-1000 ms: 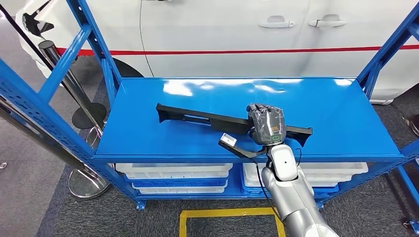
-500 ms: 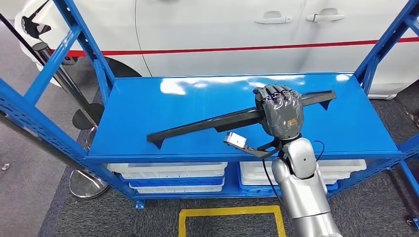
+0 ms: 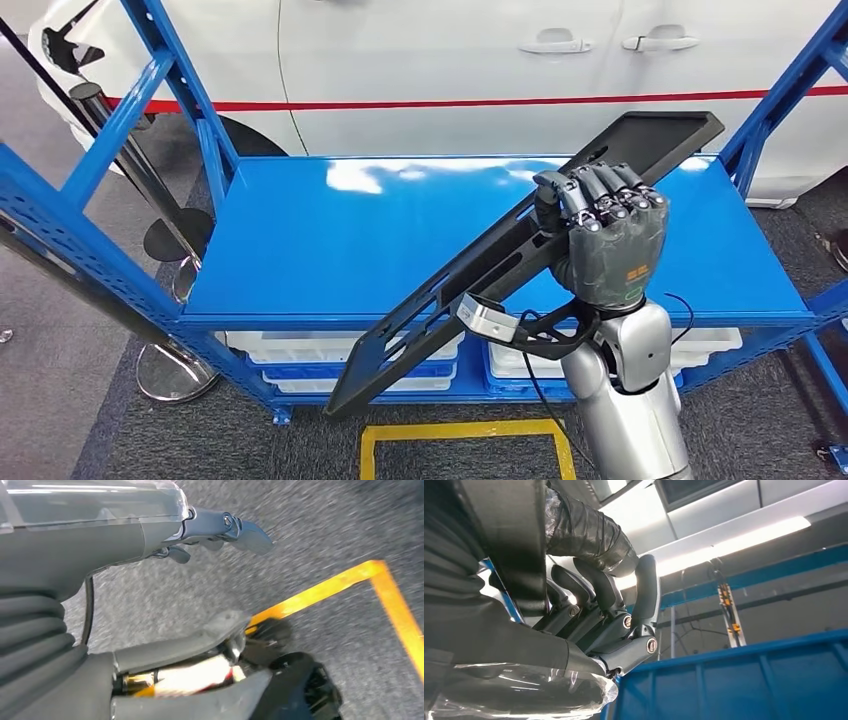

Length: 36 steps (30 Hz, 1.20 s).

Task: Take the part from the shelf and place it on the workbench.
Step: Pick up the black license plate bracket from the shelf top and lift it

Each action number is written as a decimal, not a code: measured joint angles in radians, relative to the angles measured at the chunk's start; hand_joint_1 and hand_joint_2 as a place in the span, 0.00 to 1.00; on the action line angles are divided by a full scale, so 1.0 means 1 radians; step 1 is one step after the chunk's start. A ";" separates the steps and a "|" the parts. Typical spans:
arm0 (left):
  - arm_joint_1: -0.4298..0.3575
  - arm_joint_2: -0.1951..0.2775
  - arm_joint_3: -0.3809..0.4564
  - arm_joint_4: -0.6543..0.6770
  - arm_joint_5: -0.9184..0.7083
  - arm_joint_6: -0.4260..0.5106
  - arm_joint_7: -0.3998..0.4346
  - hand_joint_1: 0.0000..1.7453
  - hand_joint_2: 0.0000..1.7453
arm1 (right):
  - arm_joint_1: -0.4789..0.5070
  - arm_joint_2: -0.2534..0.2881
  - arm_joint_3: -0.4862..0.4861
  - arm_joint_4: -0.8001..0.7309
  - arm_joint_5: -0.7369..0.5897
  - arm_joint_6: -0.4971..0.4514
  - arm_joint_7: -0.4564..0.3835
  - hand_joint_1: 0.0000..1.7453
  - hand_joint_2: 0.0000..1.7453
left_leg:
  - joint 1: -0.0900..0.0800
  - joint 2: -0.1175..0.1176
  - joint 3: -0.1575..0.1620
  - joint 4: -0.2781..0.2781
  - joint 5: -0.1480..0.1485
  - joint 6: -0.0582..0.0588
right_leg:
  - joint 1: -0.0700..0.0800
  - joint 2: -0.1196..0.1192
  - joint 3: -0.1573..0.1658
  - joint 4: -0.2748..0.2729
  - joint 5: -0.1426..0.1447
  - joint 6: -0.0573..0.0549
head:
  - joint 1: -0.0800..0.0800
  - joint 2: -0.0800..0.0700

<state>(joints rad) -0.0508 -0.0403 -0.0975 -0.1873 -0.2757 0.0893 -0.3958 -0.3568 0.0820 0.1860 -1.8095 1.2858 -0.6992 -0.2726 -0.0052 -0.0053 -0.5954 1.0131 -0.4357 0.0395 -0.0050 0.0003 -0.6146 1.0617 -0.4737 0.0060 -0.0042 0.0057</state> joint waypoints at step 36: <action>-0.050 -0.018 -0.025 0.000 -0.103 -0.065 0.082 0.00 1.00 | 0.036 -0.003 0.394 0.211 -0.206 0.021 0.051 1.00 1.00 | 0.004 0.000 0.005 -0.009 0.006 0.010 | -0.007 -0.001 -0.107 0.245 -0.109 0.010 | 0.000 0.000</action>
<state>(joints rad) -0.1010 -0.0586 -0.1228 -0.1877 -0.3792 0.0238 -0.3138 -0.3203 0.0787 0.5795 -1.5988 1.0794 -0.6782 -0.2217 -0.0013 -0.0049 -0.5900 1.0041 -0.4296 0.0494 -0.0115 -0.0005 -0.7217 1.3065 -0.5822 0.0158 -0.0039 0.0057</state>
